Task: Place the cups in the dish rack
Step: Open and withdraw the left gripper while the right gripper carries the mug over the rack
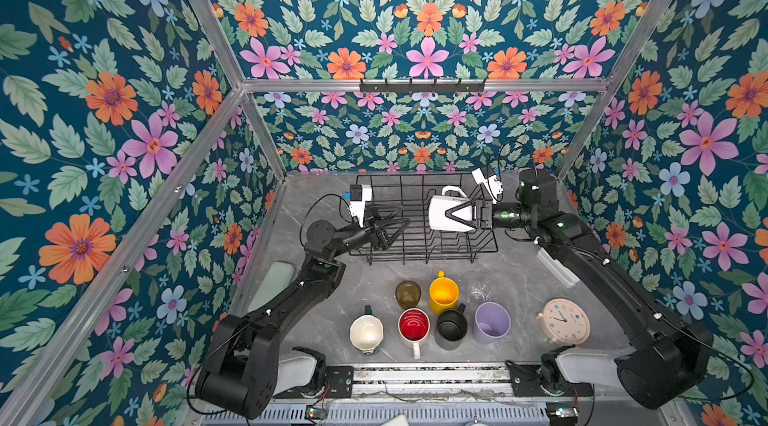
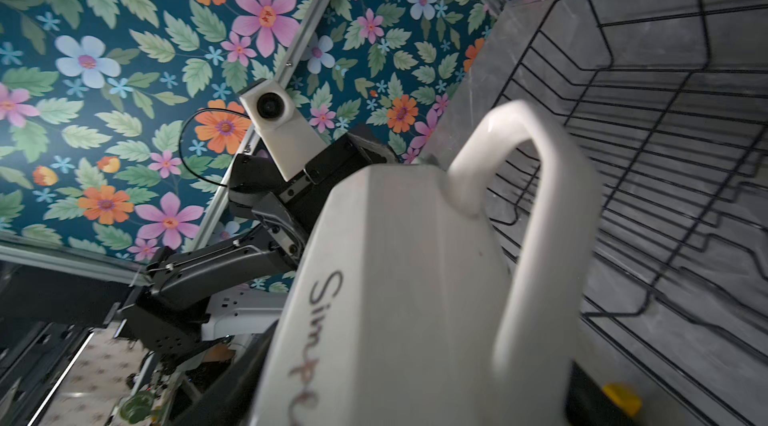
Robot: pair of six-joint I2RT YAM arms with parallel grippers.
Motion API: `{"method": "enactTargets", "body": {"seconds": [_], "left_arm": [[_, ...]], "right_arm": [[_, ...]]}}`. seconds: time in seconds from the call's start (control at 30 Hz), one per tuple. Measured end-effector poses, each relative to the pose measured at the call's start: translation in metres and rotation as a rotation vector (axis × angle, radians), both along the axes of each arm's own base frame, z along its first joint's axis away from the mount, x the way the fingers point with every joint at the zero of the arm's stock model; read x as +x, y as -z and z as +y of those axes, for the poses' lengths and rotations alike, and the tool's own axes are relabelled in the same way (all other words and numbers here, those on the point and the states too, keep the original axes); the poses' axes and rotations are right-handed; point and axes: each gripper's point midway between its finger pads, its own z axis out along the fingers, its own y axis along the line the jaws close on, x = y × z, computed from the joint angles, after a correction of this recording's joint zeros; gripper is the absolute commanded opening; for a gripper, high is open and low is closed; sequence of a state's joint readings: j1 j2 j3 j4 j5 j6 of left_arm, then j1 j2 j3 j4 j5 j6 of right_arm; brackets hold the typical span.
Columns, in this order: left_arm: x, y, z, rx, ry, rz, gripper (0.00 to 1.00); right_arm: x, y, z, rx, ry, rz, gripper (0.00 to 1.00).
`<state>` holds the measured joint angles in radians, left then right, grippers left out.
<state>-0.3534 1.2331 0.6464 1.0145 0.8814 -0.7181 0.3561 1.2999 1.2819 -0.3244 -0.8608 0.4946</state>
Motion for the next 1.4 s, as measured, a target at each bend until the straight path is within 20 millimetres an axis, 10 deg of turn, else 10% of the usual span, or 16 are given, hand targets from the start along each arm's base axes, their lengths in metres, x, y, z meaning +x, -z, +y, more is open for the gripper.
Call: {"method": "enactTargets", "body": {"seconds": [0.4, 0.73, 1.4], "left_arm": [[0.042, 0.012, 0.075, 0.178, -0.588, 0.091, 0.96], [0.038, 0.032, 0.128, 0.316, -0.865, 0.165, 1.0], [0.012, 0.042, 0.164, 0.41, -1.011, 0.168, 1.0]], "right_arm": [[0.068, 0.041, -0.055, -0.477, 0.295, 0.069, 0.0], [0.128, 0.078, -0.07, -0.722, 0.375, 0.149, 0.0], [0.195, 0.128, -0.077, -0.931, 0.404, 0.171, 0.0]]}}
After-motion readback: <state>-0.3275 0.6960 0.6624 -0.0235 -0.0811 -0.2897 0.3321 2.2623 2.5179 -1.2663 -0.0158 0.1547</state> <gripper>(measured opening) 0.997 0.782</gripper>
